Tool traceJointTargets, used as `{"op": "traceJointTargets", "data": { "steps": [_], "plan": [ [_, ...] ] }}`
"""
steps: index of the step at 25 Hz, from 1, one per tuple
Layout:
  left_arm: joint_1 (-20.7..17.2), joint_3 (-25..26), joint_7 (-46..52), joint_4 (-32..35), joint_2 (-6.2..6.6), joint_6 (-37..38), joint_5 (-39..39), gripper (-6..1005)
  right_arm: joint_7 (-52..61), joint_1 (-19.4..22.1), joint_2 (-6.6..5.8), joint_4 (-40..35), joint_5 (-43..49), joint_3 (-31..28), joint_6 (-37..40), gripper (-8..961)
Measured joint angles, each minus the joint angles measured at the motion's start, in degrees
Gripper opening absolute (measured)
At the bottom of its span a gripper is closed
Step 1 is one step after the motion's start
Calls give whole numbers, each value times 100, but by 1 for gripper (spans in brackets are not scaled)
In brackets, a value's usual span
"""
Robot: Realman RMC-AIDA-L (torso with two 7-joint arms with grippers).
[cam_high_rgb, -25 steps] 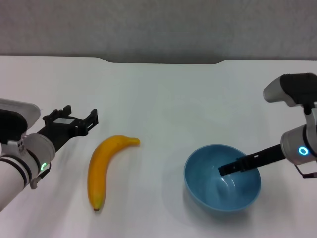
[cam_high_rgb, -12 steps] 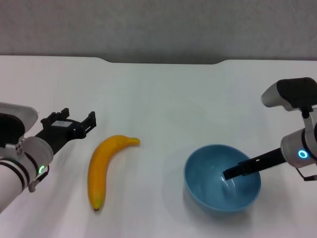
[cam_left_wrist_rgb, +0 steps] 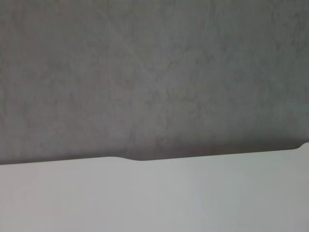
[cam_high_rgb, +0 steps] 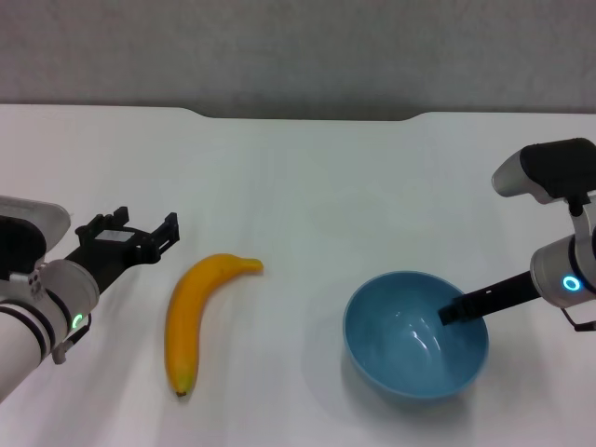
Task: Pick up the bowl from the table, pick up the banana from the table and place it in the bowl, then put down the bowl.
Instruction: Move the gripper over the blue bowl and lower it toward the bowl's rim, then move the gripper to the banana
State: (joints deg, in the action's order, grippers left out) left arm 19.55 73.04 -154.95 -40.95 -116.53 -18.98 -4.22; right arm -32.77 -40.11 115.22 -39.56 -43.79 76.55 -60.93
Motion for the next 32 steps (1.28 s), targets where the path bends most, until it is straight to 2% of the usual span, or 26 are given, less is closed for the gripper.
{"op": "traceJointTargets", "data": {
  "steps": [7, 12, 15, 19, 21, 25, 32],
  "plan": [
    [8, 0, 0, 23, -1, -1, -1, 775, -13, 8, 0, 1, 3, 0, 28, 206],
    [25, -22, 32, 28, -1, 42, 0, 776, -19, 21, 0, 31, 3, 0, 116, 27],
    [50, -83, 66, 18, -1, 79, 1, 776, -19, 79, 0, 25, 3, 0, 168, 27],
    [-41, -108, 223, -416, 28, 249, 28, 776, -19, 138, 0, 22, 3, 0, 223, 26],
    [-127, -143, 336, -801, 56, 573, 53, 776, -19, 180, -1, 8, 32, -1, 280, 26],
    [-162, -178, 321, -1562, 84, 1853, 59, 776, -18, 214, 0, -31, 64, -7, 345, 26],
    [143, -315, -96, -2271, 62, 3879, -16, 777, 24, 314, 0, -230, 68, -61, 412, 28]
  ]
}}
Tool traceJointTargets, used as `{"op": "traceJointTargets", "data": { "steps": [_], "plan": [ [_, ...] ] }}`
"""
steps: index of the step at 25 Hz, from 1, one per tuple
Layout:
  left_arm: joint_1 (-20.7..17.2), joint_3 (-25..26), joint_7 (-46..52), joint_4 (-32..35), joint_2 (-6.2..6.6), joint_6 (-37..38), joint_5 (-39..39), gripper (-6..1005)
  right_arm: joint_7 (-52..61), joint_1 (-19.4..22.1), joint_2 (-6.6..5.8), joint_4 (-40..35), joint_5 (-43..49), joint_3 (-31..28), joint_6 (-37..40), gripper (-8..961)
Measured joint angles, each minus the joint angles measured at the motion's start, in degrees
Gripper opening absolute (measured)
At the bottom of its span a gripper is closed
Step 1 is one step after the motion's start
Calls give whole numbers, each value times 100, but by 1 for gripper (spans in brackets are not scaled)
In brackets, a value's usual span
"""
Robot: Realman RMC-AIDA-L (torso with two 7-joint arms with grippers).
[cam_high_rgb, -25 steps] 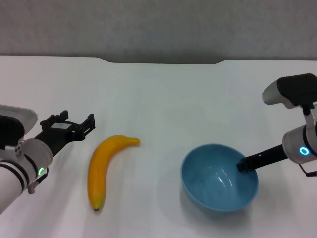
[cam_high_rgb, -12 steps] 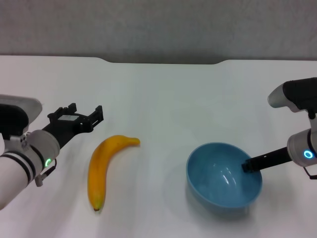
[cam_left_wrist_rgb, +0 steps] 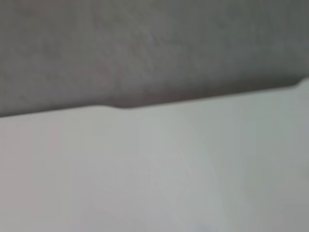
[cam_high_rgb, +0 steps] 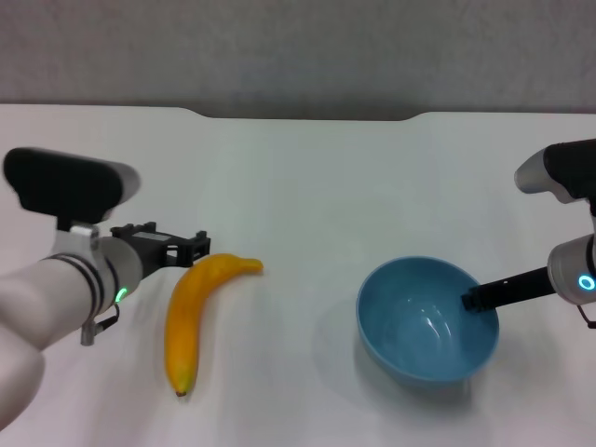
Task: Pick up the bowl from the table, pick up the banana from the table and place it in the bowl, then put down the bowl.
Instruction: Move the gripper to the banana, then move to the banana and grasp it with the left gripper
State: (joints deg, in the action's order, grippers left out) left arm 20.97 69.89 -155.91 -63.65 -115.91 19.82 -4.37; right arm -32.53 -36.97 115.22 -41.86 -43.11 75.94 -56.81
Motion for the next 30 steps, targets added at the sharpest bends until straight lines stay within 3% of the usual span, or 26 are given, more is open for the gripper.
{"op": "traceJointTargets", "data": {
  "steps": [6, 11, 15, 30],
  "plan": [
    [87, -31, -691, -657, 8, 1108, -794, 777, 14, 62, 0, -134, -16, -10, 15, 30],
    [294, -97, -698, -514, -16, 1472, -721, 777, 16, 71, 0, -145, -36, -6, 64, 31],
    [508, -145, -699, -74, -46, 1505, -723, 777, 17, 56, 0, -147, -56, -2, 65, 32],
    [515, -238, -695, 487, -65, 1011, -721, 778, 16, 79, 0, -332, -97, -6, 36, 35]
  ]
}}
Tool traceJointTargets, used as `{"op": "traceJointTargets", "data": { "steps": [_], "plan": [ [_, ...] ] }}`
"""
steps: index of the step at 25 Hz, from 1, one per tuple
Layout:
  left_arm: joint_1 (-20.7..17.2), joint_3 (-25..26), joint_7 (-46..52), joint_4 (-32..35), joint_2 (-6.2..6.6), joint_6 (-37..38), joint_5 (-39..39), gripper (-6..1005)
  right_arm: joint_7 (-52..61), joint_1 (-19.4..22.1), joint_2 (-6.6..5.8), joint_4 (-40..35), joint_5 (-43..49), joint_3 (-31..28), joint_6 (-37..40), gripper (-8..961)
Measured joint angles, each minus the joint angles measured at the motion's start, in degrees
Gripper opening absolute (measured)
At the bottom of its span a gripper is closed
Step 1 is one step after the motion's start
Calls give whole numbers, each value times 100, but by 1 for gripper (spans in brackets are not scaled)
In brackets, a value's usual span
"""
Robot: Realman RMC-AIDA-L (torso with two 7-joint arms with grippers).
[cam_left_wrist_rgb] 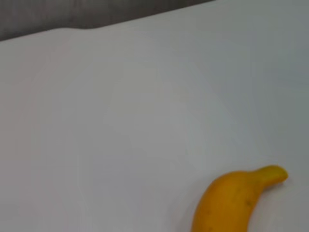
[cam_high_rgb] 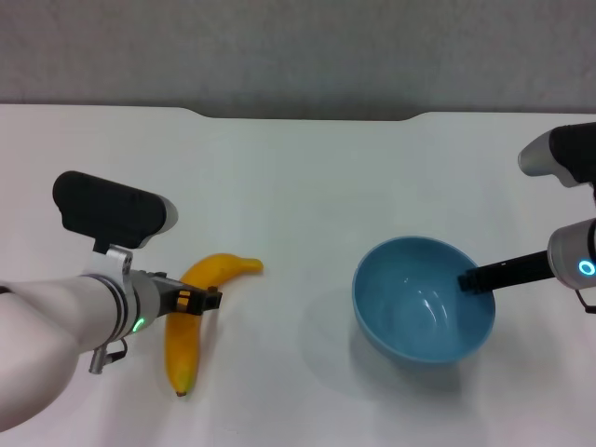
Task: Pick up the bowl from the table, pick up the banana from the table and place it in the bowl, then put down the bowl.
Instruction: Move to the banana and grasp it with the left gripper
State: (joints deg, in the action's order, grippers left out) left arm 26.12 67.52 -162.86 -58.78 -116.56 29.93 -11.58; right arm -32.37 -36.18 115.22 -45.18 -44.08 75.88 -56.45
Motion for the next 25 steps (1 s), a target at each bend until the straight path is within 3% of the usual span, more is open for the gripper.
{"op": "traceJointTargets", "data": {
  "steps": [6, 16, 22, 25],
  "plan": [
    [51, -26, 0, 153, -1, 13, -7, 866, 2, 15, 0, -110, -39, 37, -32, 37],
    [82, -44, 0, 196, -23, 75, -51, 869, 3, 19, 0, -220, -40, 32, -61, 39],
    [87, -42, 0, 202, -22, 96, -62, 860, 10, 42, 6, -323, -40, 43, -88, 41],
    [73, -21, 4, 219, -23, 74, -63, 772, 12, 42, 7, -324, -40, 44, -89, 42]
  ]
}}
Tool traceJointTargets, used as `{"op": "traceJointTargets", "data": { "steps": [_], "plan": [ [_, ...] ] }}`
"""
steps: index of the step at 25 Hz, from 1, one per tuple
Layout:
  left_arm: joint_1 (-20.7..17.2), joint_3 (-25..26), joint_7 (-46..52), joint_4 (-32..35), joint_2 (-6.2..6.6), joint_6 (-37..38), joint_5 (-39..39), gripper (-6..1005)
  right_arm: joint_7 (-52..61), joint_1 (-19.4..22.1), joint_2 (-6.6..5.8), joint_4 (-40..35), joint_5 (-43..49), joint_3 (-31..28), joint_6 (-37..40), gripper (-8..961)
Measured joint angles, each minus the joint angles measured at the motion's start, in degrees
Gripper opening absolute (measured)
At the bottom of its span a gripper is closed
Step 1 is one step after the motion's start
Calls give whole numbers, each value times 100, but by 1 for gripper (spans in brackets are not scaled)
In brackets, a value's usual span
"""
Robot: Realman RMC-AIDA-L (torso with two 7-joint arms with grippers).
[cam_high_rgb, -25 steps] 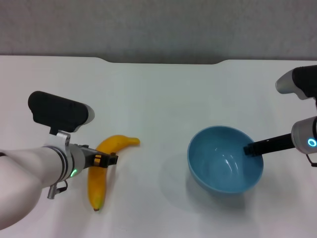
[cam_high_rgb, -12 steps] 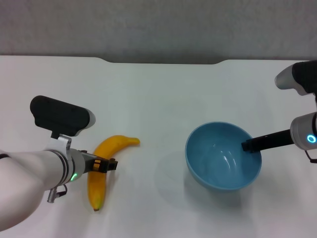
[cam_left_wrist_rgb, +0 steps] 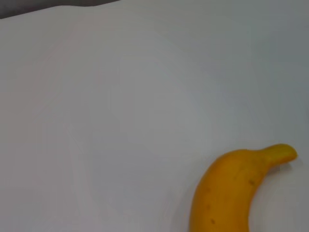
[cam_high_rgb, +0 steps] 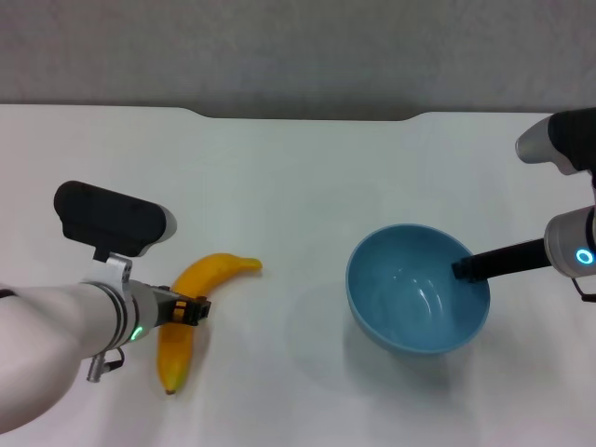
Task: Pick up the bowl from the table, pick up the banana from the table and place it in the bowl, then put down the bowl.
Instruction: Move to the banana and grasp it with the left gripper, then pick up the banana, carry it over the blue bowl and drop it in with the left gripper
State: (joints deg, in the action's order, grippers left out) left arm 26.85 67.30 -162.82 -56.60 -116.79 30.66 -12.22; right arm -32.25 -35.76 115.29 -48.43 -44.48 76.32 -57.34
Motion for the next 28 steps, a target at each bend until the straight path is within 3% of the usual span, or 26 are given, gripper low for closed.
{"op": "traceJointTargets", "data": {
  "steps": [2, 5, 15, 28],
  "plan": [
    [-4, 20, 8, 36, -1, -28, 0, 714, 0, 0, 2, -1, 0, 4, 0, 42],
    [9, 31, 31, 97, -2, -60, 0, 510, 0, 5, 2, -1, 0, 7, 11, 43],
    [-52, 97, 16, -144, 39, -44, -226, 503, -25, 85, 2, -20, 1, -16, 34, 45],
    [-342, 1113, 4, -1464, 89, 17, -125, 507, -17, 136, 12, -78, 0, -11, 316, 48]
  ]
}}
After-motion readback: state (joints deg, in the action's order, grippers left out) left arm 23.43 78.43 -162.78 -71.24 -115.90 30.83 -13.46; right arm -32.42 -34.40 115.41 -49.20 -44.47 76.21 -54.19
